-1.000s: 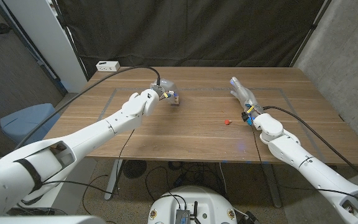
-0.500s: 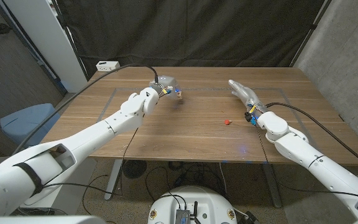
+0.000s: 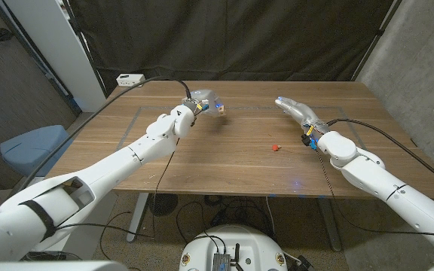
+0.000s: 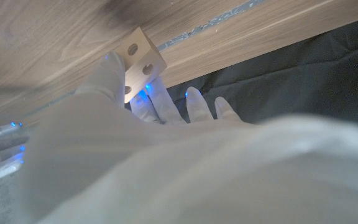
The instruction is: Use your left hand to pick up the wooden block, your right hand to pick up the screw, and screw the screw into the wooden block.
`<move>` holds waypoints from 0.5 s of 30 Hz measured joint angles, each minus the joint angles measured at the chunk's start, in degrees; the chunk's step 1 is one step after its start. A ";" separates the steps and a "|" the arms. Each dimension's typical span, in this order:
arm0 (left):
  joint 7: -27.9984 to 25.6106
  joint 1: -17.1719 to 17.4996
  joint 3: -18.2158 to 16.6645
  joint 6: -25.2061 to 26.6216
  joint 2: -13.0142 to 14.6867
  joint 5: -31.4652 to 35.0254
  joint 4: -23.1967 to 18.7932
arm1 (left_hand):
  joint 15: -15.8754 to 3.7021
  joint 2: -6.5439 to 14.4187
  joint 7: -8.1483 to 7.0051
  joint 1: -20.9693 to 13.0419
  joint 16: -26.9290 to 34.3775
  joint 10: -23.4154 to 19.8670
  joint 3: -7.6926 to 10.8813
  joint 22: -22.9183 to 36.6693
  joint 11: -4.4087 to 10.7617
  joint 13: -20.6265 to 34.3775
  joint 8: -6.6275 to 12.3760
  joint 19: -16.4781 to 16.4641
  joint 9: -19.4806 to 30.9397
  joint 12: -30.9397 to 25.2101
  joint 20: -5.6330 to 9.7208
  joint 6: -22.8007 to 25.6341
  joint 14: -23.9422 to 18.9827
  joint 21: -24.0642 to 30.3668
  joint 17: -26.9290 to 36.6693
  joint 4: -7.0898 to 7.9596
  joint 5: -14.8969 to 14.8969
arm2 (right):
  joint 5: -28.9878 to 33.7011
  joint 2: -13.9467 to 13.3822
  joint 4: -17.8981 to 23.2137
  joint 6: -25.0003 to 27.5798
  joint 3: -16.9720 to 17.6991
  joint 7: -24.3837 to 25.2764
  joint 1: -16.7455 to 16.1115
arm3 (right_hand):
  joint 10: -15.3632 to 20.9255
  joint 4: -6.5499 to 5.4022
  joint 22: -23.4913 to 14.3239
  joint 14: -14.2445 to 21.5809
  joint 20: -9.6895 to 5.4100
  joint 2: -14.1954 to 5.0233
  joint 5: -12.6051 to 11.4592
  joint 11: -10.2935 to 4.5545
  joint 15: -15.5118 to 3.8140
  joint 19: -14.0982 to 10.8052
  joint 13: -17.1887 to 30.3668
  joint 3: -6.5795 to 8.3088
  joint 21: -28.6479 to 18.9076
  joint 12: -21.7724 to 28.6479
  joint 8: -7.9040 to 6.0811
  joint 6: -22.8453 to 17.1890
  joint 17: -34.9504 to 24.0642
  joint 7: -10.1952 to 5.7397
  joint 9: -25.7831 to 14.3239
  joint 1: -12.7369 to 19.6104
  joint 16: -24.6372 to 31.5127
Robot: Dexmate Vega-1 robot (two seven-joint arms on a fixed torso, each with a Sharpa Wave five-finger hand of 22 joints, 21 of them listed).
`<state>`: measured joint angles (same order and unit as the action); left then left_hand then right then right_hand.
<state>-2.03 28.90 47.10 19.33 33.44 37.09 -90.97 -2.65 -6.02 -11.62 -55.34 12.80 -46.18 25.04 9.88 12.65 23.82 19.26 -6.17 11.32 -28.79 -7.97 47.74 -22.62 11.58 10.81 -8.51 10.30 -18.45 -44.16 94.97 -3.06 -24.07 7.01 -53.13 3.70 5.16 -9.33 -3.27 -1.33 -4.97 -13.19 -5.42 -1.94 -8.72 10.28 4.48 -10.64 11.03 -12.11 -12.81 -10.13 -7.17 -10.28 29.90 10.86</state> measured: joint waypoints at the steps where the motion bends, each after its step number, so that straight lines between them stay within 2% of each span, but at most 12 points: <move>1: -0.41 0.15 -0.21 -0.14 -0.15 -0.68 -0.05 | 0.00 0.00 -0.08 0.00 0.00 0.00 -0.03 0.00 0.00 0.09 -0.01 0.00 -0.02 0.00 0.00 0.12 0.00 0.00 0.00 -0.03 0.00 | 0.13 -0.41 0.28 0.14 0.09 -0.14 -0.08 | 0.00 0.29 0.00 0.02 0.00 0.29 0.27 0.00 -0.02 0.00 0.00 0.03 0.00 0.00 0.00 0.00 0.00 0.00 0.00 0.30 0.00; 7: -2.82 0.92 -1.19 -0.80 -1.00 -3.89 -0.12 | 0.30 0.01 -0.26 0.02 0.00 0.00 -0.27 0.00 0.00 0.12 -0.06 0.00 0.01 0.00 0.00 0.31 -0.30 0.00 0.00 0.19 0.00 | 1.17 -2.28 1.67 1.04 0.42 -0.76 -0.45 | 0.93 2.09 0.00 1.16 -0.12 1.36 0.84 -0.30 0.10 -1.67 -0.01 0.58 -0.21 0.23 0.00 -0.71 -0.01 -0.71 -0.27 2.18 0.44; 15: -6.51 1.85 -1.98 -1.61 -2.45 -7.44 0.30 | 0.21 0.20 -0.04 0.16 0.35 -0.44 -0.49 0.14 -0.01 0.31 -0.08 -0.61 0.02 0.45 0.61 0.95 -1.44 0.00 -0.01 -0.02 0.00 | 3.73 -5.29 4.34 3.11 0.75 -0.76 -1.11 | 2.05 3.32 -0.15 2.68 -0.21 1.80 1.38 -0.81 -0.01 -3.69 -0.01 1.26 -0.43 0.23 0.00 -1.85 -0.01 -1.24 -0.27 3.83 0.54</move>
<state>-8.54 30.74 45.13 17.73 30.99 29.65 -90.66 -2.45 -5.83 -11.67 -55.18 13.15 -46.61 24.55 10.02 12.64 24.13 19.18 -6.79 11.34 -28.34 -7.36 48.69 -24.06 11.59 10.80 -8.53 10.29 -14.72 -49.45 99.31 0.05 -23.32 6.25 -54.24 5.75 8.47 -9.49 -0.59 -1.53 -3.17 -11.80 -6.23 -1.95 -12.41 10.28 5.74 -11.08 11.26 -12.11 -14.66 -10.14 -8.41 -10.55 33.74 11.39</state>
